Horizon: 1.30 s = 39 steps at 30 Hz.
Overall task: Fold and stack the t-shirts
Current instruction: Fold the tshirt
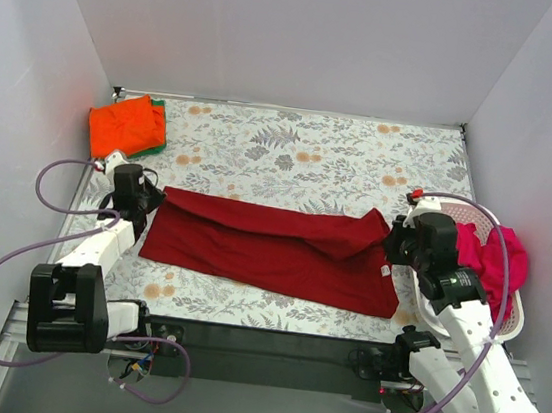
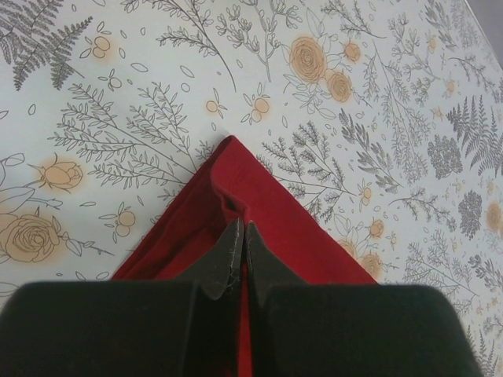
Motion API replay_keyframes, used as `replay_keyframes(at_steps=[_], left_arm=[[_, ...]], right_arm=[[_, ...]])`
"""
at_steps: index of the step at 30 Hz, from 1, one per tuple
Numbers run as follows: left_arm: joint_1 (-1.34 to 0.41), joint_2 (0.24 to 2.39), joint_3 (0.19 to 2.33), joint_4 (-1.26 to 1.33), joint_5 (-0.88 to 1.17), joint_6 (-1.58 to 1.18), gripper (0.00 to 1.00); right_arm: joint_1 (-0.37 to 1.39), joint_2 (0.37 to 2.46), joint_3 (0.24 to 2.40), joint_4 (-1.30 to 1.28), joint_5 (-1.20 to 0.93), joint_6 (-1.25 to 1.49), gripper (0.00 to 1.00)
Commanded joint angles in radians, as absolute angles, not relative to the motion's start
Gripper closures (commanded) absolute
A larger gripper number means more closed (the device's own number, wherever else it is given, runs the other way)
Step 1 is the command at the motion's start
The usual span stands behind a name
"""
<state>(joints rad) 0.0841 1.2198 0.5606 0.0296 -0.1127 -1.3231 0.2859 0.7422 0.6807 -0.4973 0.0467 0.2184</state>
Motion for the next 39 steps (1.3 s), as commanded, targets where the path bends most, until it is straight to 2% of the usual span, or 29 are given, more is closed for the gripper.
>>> replay_keyframes(at_steps=[1,7,8,11,12,14,15,16,20,23,27,29,30,32,33,36,39], left_arm=[[0.091,1.174,0.537,0.014,-0.137,-1.335,1.00],[0.091,1.117,0.492,0.006,-0.149,-1.358,1.00],[0.091,1.108,0.480,0.006,-0.155,-1.361,0.97],[0.091,1.062,0.460,-0.034,-0.201,-1.382,0.80],[0.091,1.045,0.459,-0.037,-0.212,-1.387,0.70],[0.074,0.976,0.462,-0.043,-0.221,-1.393,0.61],[0.055,0.935,0.471,-0.043,-0.221,-1.399,0.51],[0.028,0.921,0.477,-0.044,-0.241,-1.402,0.47],[-0.257,0.910,0.538,-0.067,-0.357,-1.402,0.44],[-0.359,0.951,0.566,-0.061,-0.348,-1.410,0.44],[-0.406,1.060,0.580,-0.015,-0.296,-1.405,0.44],[-0.431,1.104,0.591,0.006,-0.290,-1.399,0.44],[-0.439,1.141,0.594,0.027,-0.290,-1.397,0.44],[-0.449,1.172,0.597,0.049,-0.282,-1.394,0.44],[-0.454,1.190,0.597,0.054,-0.276,-1.393,0.44],[-0.463,1.206,0.588,0.074,-0.275,-1.387,0.44],[-0.465,1.204,0.577,0.077,-0.275,-1.385,0.44]], right_arm=[[0.295,0.719,0.669,-0.523,0.061,0.236,0.99],[0.324,0.727,0.667,-0.534,0.077,0.245,0.99],[0.327,0.730,0.669,-0.534,0.081,0.248,0.99],[0.350,0.747,0.666,-0.535,0.094,0.252,0.99],[0.357,0.752,0.667,-0.537,0.100,0.256,0.99],[0.377,0.755,0.667,-0.537,0.117,0.259,0.99],[0.386,0.755,0.667,-0.537,0.121,0.261,0.99],[0.388,0.753,0.666,-0.537,0.132,0.261,0.99],[0.399,0.767,0.667,-0.535,0.159,0.268,0.99],[0.408,0.795,0.669,-0.538,0.187,0.273,0.99],[0.416,0.804,0.676,-0.564,0.267,0.311,0.99],[0.417,0.807,0.687,-0.575,0.330,0.336,0.87],[0.420,0.811,0.692,-0.592,0.345,0.344,0.76],[0.428,0.811,0.701,-0.606,0.362,0.360,0.66],[0.445,0.801,0.706,-0.607,0.365,0.370,0.53],[0.491,0.781,0.716,-0.615,0.368,0.394,0.47],[0.563,0.791,0.724,-0.608,0.307,0.416,0.51]])
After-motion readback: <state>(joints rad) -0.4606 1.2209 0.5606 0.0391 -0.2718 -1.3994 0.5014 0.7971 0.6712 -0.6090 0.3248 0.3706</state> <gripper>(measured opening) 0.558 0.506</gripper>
